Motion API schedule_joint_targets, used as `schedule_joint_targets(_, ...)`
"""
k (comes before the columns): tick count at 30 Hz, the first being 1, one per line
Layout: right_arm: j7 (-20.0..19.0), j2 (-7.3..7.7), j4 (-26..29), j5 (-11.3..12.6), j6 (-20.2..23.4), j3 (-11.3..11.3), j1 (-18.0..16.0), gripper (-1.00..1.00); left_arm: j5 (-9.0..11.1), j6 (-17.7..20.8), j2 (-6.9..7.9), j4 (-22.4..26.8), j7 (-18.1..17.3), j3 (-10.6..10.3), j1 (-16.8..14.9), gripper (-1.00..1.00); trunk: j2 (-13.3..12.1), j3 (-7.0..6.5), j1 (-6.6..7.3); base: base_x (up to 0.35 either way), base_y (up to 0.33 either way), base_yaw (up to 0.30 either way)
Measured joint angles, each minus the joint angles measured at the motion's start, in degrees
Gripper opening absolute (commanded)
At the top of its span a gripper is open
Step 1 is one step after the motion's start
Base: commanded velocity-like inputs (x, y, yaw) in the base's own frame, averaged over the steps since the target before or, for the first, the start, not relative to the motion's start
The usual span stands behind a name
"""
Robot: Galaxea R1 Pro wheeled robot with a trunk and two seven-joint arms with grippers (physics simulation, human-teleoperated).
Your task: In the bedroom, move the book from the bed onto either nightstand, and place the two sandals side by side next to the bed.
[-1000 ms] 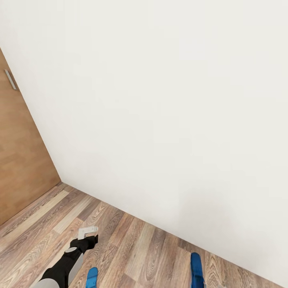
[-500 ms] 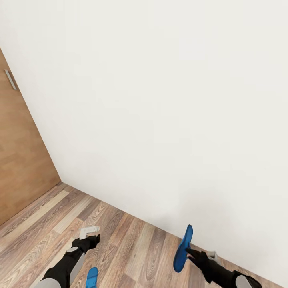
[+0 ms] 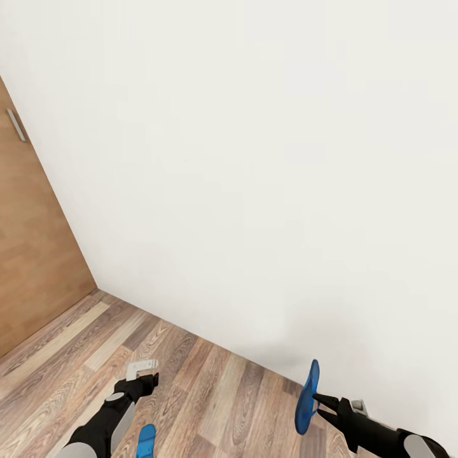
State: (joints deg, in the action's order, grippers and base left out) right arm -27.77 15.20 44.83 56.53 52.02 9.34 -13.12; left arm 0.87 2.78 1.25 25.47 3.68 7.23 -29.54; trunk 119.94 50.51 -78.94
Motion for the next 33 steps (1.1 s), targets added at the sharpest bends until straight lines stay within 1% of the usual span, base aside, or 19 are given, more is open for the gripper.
schedule_joint_targets(7, 0.0, -0.11, 0.0, 0.0, 0.0, -0.1, 0.0, -1.0, -0.1, 0.0, -0.06, 0.0, 0.0, -0.1, 0.0, 1.0, 2.8, 1.26, -1.54, 0.0, 0.0, 0.0)
schedule_joint_targets(12, 0.1, -0.49, 0.0, -0.1, -0.4, -0.4, 0.0, -1.0, -0.3, 0.1, -1.13, 0.0, 0.1, -0.1, 0.0, 1.0, 4.8, 2.15, -2.64, 0.0, 0.0, 0.0)
schedule_joint_targets(18, 0.1, -0.66, -0.1, -0.3, -0.7, -0.6, 0.0, -1.0, -0.3, 0.1, -1.52, 0.0, 0.0, -0.1, 0.0, 1.0, 7.2, 3.23, -3.95, 0.0, 0.0, 0.0)
schedule_joint_targets(20, 0.1, -0.66, 0.0, -0.4, -0.7, -0.6, 0.0, -1.0, -0.3, 0.1, -1.75, -0.1, 0.0, -0.3, 0.0, 1.0, 8.0, 3.59, -4.39, 0.0, 0.0, 0.0)
schedule_joint_targets(24, 0.1, -0.58, 0.0, -0.3, -0.6, -0.4, 0.0, -1.0, -0.4, 0.1, -2.84, -0.2, 0.1, -0.3, 0.0, 1.0, 9.6, 4.31, -5.27, 0.0, 0.0, 0.0)
schedule_joint_targets(28, 0.1, -0.29, -0.1, -0.3, -0.5, -0.3, 0.0, -1.0, -0.4, 0.2, -3.08, -0.1, 0.1, -0.2, 0.0, 1.0, 11.2, 5.03, -6.15, 0.0, 0.0, 0.0)
schedule_joint_targets(30, 0.1, -0.23, -0.1, -0.3, -0.4, -0.3, 0.0, -1.0, -0.4, 0.8, -3.07, -0.1, 0.1, -0.2, 0.0, 1.0, 12.0, 5.39, -6.59, 0.0, 0.0, 0.0)
schedule_joint_targets(33, 0.1, -0.16, -0.1, -0.2, -0.3, -0.2, 0.0, -1.0, -0.5, 3.1, -3.03, 0.0, 0.1, -0.2, 0.0, 1.0, 13.2, 5.92, -7.25, 0.0, 0.0, 0.0)
